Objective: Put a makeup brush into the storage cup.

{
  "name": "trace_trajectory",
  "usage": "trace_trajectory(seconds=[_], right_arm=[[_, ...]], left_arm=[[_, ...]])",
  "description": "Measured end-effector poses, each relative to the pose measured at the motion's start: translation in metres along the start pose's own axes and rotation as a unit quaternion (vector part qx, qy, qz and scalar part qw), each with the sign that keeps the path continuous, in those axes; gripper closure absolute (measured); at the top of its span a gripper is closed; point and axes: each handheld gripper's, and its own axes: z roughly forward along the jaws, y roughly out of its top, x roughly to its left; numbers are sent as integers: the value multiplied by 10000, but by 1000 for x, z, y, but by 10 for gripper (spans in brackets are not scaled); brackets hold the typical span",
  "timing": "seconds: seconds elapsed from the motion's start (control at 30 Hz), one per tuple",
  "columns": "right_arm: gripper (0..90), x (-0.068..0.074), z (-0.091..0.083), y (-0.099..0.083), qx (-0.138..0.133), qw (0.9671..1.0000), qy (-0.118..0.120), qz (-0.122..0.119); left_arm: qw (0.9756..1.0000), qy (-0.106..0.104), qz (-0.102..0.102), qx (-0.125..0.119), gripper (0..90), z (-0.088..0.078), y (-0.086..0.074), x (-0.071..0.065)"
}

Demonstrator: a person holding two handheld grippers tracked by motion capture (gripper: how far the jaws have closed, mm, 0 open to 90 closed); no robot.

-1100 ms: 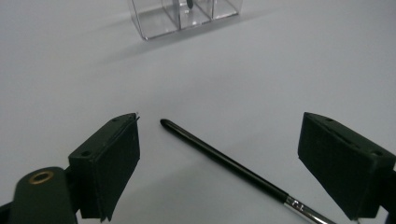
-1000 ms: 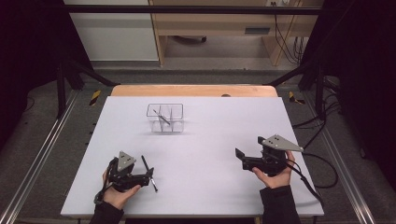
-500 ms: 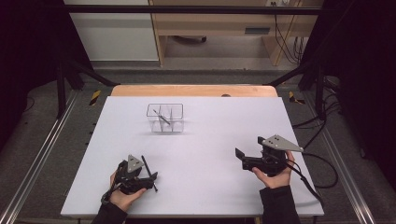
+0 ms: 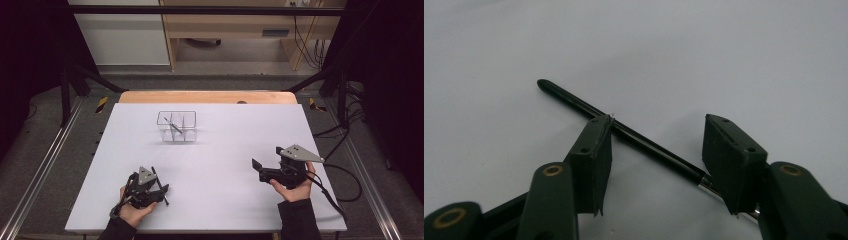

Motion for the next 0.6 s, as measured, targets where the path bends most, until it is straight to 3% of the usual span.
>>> trace_trajectory(seconds=[0.27,0.6], right_arm=[[69,0,0,0,0,10000,-2,19],[69,-1,-2,0,-17,10000,-6,25]], left_arm=[[10000,15,-86,16,572,-1,1,5],[10000,-15,-56,54,596,-2,1,6]])
